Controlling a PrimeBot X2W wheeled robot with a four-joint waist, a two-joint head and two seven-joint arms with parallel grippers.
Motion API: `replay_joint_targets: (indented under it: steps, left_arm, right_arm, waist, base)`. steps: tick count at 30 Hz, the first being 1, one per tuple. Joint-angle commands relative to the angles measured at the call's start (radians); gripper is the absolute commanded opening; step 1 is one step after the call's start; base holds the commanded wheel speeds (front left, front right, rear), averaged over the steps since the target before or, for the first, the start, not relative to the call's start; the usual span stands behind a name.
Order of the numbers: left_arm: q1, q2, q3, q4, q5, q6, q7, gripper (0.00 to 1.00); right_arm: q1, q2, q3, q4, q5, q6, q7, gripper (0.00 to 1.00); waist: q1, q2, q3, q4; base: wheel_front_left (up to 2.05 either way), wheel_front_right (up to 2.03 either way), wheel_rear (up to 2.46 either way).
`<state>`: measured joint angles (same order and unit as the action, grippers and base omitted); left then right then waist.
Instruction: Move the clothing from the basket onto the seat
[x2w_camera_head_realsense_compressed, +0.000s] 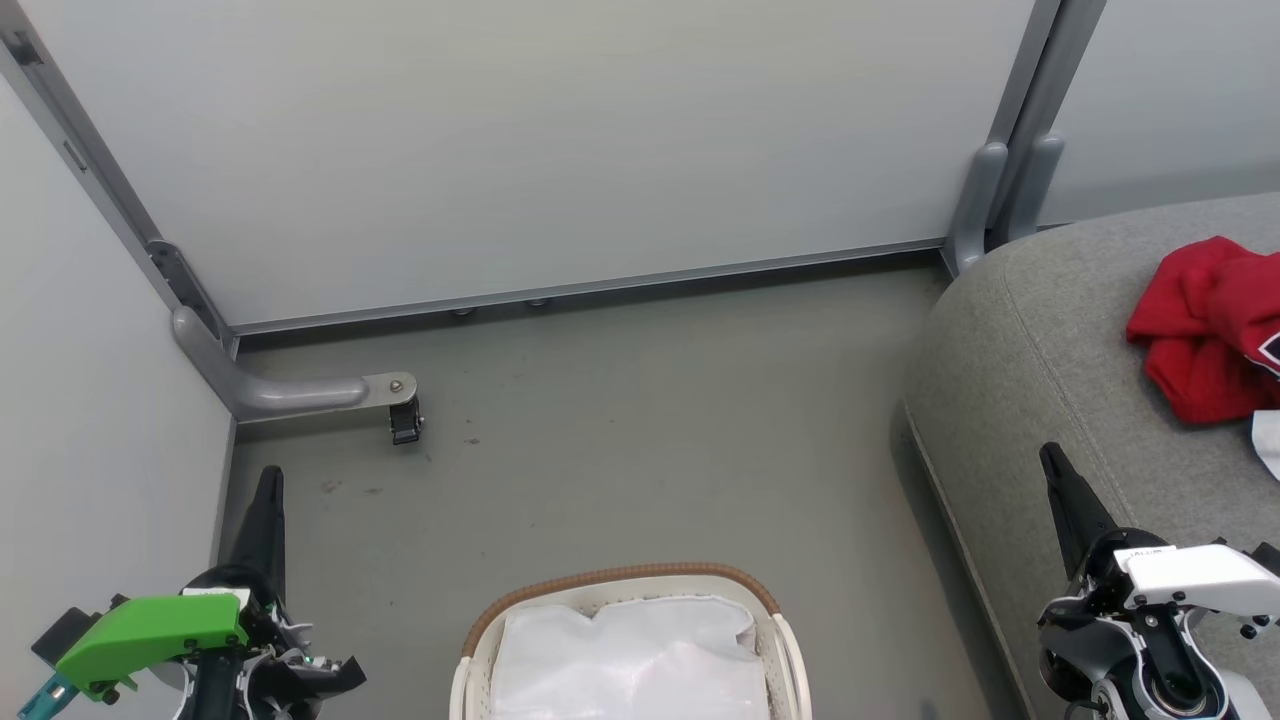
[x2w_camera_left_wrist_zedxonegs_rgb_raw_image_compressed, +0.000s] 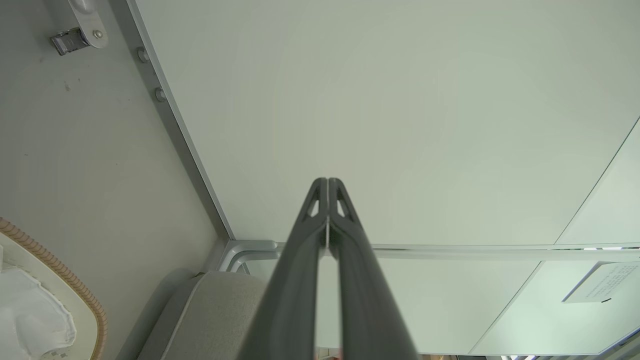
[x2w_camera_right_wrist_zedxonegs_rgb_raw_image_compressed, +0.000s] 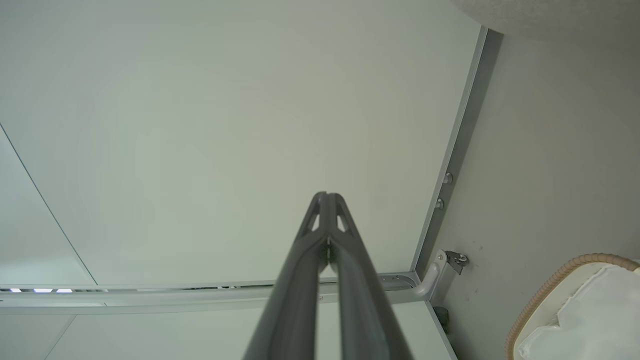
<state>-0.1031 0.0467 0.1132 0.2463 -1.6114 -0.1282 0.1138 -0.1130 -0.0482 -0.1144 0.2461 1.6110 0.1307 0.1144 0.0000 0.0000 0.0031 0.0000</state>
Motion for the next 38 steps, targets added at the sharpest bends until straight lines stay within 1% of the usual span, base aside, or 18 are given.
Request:
replay_joint_targets:
  steps: [1,38]
  left_arm:
    - [-0.012,0.007,0.002,-0.002,-0.003,-0.005,0.004,0.00]
    - [-0.012,0.007,0.002,-0.002,-0.003,-0.005,0.004,0.00]
  right_arm:
    - [0.009,-0.004,-0.001,-0.004,0.003,0.000,0.003,0.00]
    - [0.009,-0.004,-0.001,-0.004,0.004,0.000,0.003,0.00]
  waist:
    - [0.0000,0.0000,0.000,0.000]
    - [0.0000,0.0000,0.000,0.000]
  base:
    - [0.00,0.00,0.00]
    - [0.00,0.00,0.00]
